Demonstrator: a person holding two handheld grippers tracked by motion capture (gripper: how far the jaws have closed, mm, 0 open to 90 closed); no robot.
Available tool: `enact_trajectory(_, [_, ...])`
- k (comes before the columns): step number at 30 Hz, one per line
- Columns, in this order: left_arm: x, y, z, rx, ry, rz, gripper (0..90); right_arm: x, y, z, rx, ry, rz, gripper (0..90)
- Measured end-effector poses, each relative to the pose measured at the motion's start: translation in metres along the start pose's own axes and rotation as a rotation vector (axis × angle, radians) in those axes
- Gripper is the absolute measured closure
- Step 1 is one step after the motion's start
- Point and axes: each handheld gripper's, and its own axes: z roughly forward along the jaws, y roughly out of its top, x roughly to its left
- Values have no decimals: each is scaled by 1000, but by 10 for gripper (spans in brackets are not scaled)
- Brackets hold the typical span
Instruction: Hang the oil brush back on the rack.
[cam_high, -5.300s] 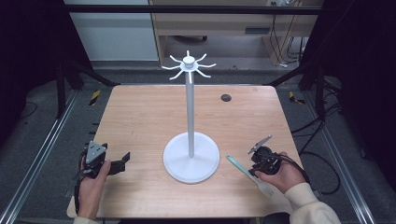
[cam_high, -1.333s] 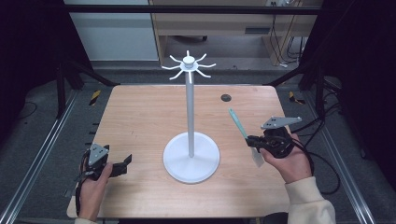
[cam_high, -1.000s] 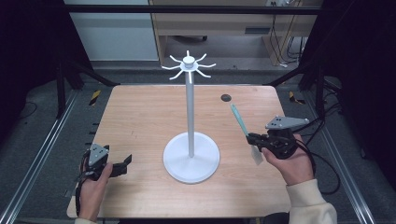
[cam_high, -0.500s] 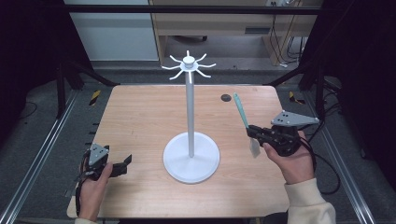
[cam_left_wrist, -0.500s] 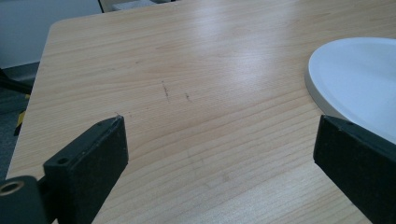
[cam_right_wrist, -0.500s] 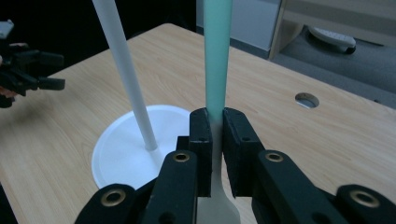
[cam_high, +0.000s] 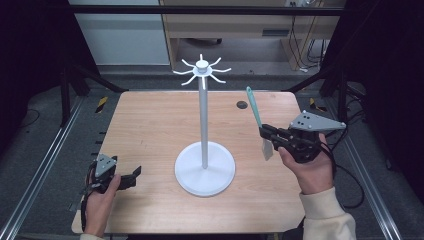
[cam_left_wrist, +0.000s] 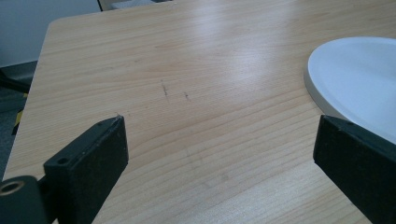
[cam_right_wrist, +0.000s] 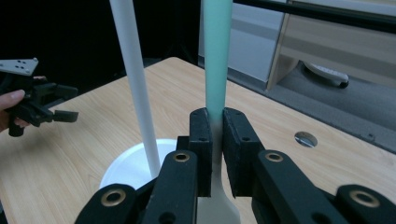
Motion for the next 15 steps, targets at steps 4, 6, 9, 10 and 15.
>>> enact_trajectory(4, [0, 0, 0, 0, 1, -3, 27, 6, 7, -3, -40, 21, -27, 824])
enact_trajectory(6, [0, 0, 0, 0, 1, -3, 27, 10, 10, -4, -52, 26, -39, 825])
enact_trajectory(9, [0, 0, 0, 0, 0, -2, 27, 15, 14, -7, -69, 35, -49, 825])
enact_trajectory(10, [0, 0, 0, 0, 0, -2, 27, 16, 15, -8, -75, 38, -55, 825])
enact_trajectory(15, [0, 0, 0, -1, 1, -3, 27, 21, 19, -10, -93, 59, -61, 825])
